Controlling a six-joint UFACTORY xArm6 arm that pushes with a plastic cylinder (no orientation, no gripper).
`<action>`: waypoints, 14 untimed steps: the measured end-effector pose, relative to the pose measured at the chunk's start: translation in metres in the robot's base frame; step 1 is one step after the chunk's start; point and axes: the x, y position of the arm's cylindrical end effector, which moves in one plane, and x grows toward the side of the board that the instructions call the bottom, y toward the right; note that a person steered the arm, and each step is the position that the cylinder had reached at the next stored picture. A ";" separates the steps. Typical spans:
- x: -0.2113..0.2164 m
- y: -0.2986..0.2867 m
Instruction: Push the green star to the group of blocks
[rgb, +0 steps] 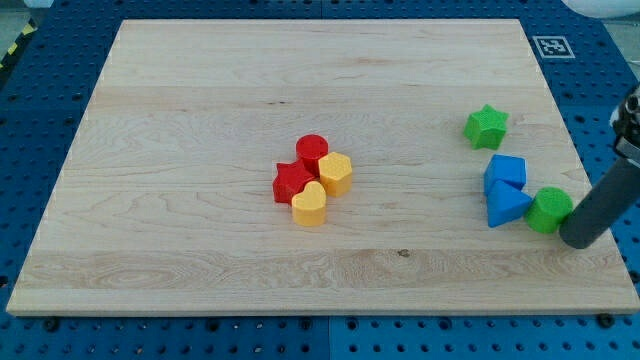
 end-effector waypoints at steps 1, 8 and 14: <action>-0.011 -0.008; -0.174 -0.029; -0.192 -0.109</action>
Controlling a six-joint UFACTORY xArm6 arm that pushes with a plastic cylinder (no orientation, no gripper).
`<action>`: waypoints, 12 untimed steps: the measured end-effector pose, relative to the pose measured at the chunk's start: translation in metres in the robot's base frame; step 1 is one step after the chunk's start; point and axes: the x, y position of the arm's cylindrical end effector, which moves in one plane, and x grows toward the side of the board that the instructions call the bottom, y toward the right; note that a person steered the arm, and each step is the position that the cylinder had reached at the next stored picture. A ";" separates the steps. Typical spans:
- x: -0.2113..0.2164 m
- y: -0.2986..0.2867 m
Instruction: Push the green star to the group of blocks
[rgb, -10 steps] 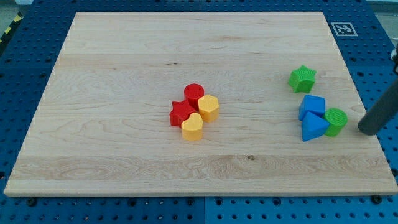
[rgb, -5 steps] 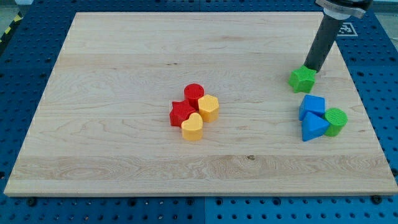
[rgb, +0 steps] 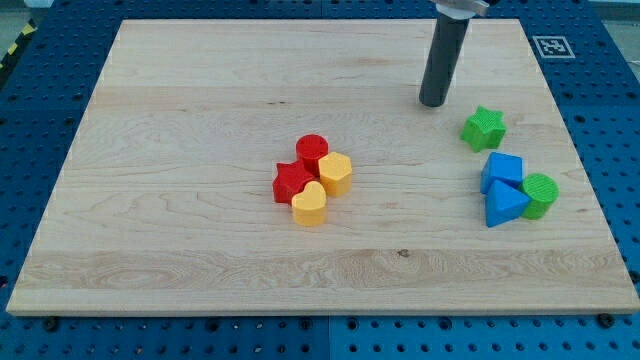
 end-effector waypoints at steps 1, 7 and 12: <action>0.016 0.014; 0.086 0.074; 0.090 0.107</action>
